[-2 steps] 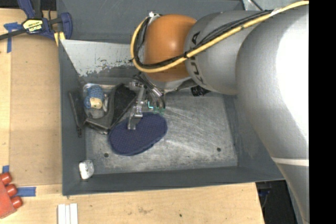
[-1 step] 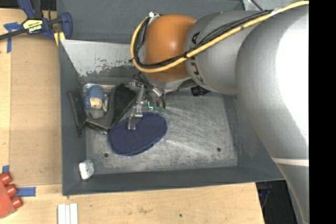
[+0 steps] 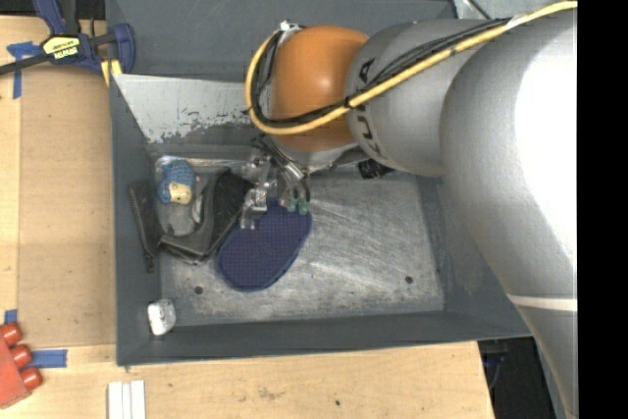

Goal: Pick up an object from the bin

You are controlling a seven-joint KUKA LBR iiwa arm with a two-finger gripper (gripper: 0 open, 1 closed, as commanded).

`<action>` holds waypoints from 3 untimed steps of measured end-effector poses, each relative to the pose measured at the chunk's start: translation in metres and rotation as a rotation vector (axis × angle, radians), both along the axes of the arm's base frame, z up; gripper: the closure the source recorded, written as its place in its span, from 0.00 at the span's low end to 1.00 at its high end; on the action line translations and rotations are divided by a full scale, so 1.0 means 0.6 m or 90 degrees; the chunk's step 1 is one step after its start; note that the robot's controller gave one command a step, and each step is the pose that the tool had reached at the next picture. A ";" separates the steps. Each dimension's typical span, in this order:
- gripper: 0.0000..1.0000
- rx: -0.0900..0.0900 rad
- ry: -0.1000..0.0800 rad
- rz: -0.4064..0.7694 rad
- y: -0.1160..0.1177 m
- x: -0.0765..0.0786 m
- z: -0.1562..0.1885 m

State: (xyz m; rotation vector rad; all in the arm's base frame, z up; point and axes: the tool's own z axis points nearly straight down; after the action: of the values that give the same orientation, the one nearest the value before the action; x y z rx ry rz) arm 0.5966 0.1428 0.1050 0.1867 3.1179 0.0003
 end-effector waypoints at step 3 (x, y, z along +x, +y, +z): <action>0.00 -0.001 0.015 0.017 -0.010 -0.029 0.060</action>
Offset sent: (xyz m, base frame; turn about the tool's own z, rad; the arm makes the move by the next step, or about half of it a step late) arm -0.0037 0.0039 0.1252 -0.0172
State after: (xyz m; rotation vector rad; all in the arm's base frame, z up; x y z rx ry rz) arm 0.5789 0.1370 0.1407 0.1453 3.1440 -0.0037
